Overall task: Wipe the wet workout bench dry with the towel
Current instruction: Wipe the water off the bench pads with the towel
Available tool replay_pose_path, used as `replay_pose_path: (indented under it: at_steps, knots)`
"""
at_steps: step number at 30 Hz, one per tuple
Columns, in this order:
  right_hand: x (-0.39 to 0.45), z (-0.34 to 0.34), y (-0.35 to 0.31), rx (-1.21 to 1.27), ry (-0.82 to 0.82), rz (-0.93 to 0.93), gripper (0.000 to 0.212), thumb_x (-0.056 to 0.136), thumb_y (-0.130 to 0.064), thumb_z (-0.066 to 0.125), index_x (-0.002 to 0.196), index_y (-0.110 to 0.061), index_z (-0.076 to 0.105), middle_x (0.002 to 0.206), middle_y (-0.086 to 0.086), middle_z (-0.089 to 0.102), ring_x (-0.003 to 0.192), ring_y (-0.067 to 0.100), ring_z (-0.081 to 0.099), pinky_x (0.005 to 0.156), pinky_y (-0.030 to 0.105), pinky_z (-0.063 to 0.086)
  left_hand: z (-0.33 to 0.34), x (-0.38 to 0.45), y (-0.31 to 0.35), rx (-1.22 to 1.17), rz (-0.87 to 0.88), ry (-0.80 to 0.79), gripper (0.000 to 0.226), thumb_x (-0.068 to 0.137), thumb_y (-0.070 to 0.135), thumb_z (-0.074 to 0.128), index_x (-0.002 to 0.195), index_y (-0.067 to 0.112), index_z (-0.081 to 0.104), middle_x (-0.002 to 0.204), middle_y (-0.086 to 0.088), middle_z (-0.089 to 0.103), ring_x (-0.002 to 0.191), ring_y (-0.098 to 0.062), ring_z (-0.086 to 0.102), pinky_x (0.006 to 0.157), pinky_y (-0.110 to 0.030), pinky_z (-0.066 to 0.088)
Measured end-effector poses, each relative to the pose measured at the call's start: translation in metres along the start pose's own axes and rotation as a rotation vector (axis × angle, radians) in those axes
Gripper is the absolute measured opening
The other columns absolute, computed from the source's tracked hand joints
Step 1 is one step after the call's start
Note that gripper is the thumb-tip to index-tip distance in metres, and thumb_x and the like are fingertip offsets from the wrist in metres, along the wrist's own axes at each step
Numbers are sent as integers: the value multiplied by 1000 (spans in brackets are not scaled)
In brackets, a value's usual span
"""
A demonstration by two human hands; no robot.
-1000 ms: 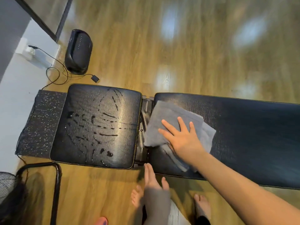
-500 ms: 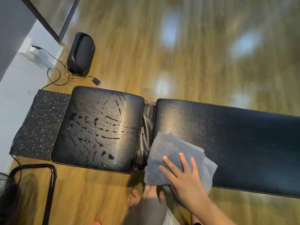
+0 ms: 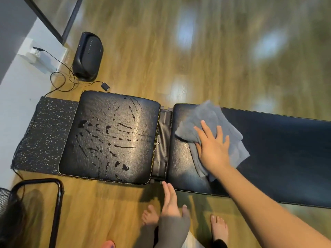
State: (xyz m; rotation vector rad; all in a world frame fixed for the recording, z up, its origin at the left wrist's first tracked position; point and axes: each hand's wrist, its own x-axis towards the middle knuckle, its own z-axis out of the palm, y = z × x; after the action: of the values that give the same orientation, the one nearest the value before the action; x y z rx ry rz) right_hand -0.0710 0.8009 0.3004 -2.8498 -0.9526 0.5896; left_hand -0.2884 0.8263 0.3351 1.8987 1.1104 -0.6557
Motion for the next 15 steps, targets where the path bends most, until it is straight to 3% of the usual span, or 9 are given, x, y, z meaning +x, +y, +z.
replay_pose_path:
  at_steps: [4,8,10,12,14,15]
  knots:
    - [-83,34,-2,-125,21,-177,66,85,-29,68,145,-32,42,161,-6,26,142,49,24,105,73,25,-8,10,-7,-32,24,-51,72,96,33,44,152,38,-2,153,17,-26,133,-5,41,85,-16,26]
    - [-112,47,-2,-156,-59,-163,59,86,-39,42,144,-33,41,160,-6,27,139,51,27,103,74,26,-20,9,-11,-1,60,-80,67,96,33,43,152,42,7,153,29,-17,134,-11,41,103,-24,30]
    - [-111,47,-2,-195,-46,-161,56,88,-38,42,144,-32,42,159,-3,30,138,52,28,102,74,27,-27,10,-12,1,55,-78,65,96,34,43,152,40,12,158,28,-3,136,-13,39,108,-27,29]
    - [-112,46,-3,-194,-11,-129,58,88,-30,65,143,-29,47,157,-2,34,136,53,28,101,75,27,-35,17,-22,-71,74,-87,57,94,37,44,148,44,26,157,28,15,136,-13,39,112,-30,27]
    - [-113,46,-4,-182,-6,-89,72,79,-25,76,144,-32,45,158,-5,32,135,52,29,101,75,28,-49,24,-41,-191,88,-16,42,89,47,44,130,56,48,140,26,49,123,-9,53,112,-36,37]
    - [-113,43,-7,-183,-14,-66,76,79,-23,77,144,-35,41,159,-8,30,135,51,29,101,74,28,-60,27,-51,-249,82,26,35,88,47,46,121,52,59,126,21,63,112,-7,60,104,-35,46]
